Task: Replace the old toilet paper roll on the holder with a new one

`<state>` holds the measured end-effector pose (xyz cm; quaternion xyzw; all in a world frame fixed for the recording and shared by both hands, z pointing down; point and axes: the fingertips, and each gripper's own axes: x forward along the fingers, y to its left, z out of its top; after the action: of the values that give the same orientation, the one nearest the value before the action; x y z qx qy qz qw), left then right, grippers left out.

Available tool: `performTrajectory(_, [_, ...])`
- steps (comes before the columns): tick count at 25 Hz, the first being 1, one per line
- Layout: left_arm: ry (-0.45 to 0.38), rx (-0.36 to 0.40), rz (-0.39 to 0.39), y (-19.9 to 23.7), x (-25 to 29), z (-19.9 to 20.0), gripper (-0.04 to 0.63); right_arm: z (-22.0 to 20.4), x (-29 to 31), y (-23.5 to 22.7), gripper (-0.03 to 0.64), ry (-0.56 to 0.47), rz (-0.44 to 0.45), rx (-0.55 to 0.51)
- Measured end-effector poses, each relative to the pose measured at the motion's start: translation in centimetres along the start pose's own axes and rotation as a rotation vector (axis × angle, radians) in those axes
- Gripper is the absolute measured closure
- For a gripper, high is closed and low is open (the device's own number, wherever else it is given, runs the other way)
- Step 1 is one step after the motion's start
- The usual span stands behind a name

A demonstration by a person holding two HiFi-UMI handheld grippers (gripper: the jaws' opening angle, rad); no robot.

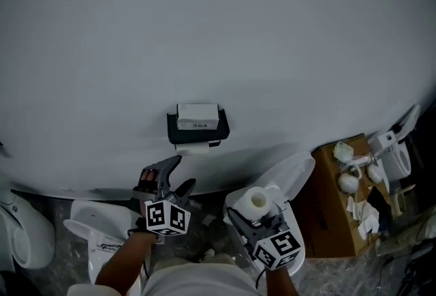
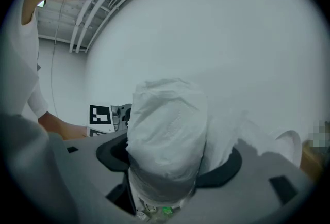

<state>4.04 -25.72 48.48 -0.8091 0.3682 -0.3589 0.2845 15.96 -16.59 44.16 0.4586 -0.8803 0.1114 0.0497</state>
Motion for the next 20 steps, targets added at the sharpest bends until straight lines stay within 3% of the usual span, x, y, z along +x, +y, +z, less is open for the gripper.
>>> performTrajectory(4, [0.069, 0.052, 0.031, 0.6, 2.7, -0.6, 0.25, -0.5, 0.3, -1.3, 0.291, 0.005, 0.035, 0.016])
performTrajectory(20, [0.202, 0.152, 0.079, 1.7, 7.1, -1.9, 0.296, -0.9, 2.2, -4.2, 0.291, 0.012, 0.102, 0.021])
